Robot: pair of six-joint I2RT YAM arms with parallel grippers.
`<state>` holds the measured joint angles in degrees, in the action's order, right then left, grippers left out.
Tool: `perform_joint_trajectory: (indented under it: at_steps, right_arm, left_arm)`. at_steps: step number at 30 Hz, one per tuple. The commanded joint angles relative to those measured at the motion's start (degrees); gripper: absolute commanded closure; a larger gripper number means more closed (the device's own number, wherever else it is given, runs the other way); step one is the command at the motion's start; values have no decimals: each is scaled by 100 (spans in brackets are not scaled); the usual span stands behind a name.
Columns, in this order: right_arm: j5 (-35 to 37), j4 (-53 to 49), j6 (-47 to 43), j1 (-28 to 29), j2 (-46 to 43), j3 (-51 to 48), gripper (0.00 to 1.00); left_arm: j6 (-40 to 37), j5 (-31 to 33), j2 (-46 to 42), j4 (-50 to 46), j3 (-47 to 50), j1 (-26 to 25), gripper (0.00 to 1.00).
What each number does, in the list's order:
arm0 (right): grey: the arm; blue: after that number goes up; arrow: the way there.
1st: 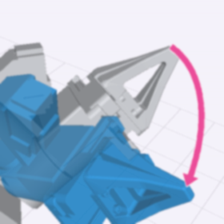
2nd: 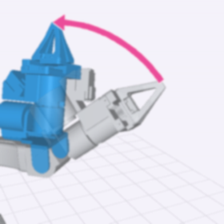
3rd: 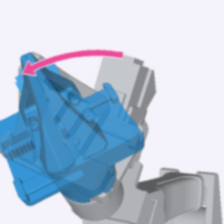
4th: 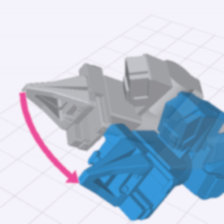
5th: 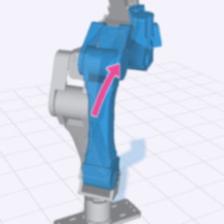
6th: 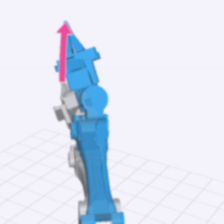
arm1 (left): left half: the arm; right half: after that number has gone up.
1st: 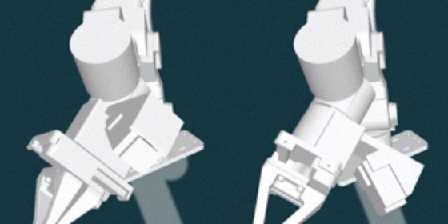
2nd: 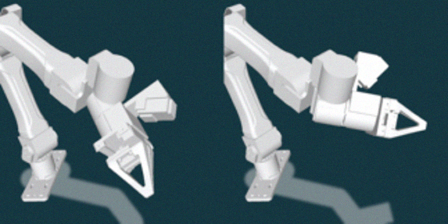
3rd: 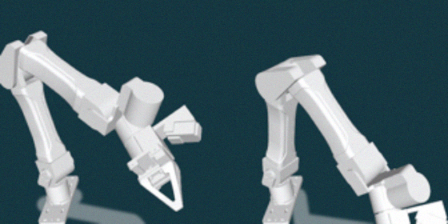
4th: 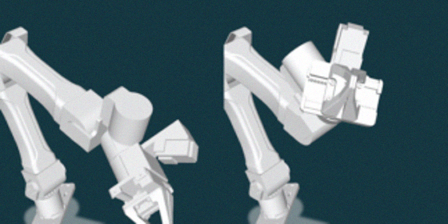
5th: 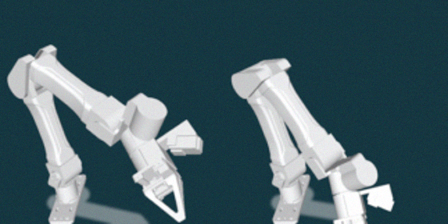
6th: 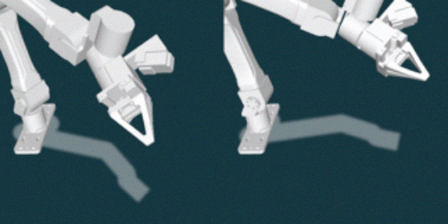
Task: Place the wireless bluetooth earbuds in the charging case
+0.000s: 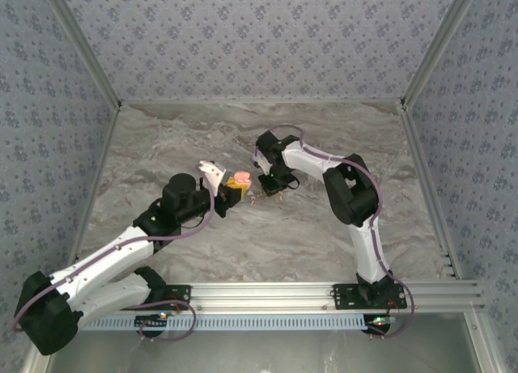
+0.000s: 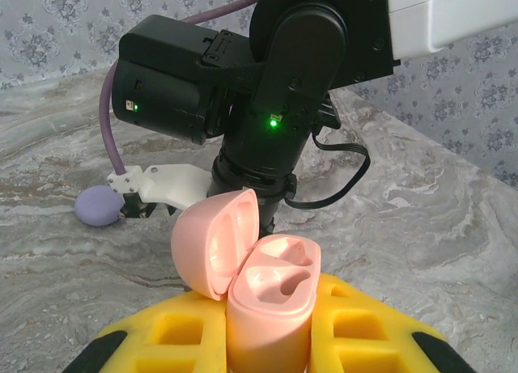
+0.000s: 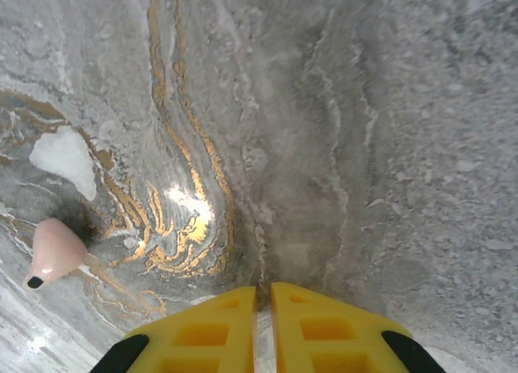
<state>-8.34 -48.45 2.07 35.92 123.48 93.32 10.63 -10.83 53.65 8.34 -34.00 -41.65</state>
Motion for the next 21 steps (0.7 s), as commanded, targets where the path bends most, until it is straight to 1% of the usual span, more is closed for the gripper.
perform_joint_trajectory:
  at_steps: [1, 7, 10, 15, 18, 21]
  right_arm:
    - [94, -565, -180, 84, 57, 4, 85]
    - [133, -376, -22, 106, -340, -108, 84]
    - [81, -76, 120, 98, -735, -308, 81]
    - [202, 322, 383, 73, -1188, -647, 70]
    - [421, 498, 539, 30, -1334, -855, 62]
    - [531, 504, 627, -14, -1312, -955, 59]
  left_arm:
    - [86, 79, -168, -32, 7, -34, 82]
    - [89, 89, -179, -63, 7, -35, 82]
    - [88, 91, -188, -69, 7, -32, 82]
    - [97, 90, -179, -69, 6, -32, 82]
    - [90, 102, -179, -69, 16, -32, 82]
    - [88, 96, -179, -61, 7, -32, 82]
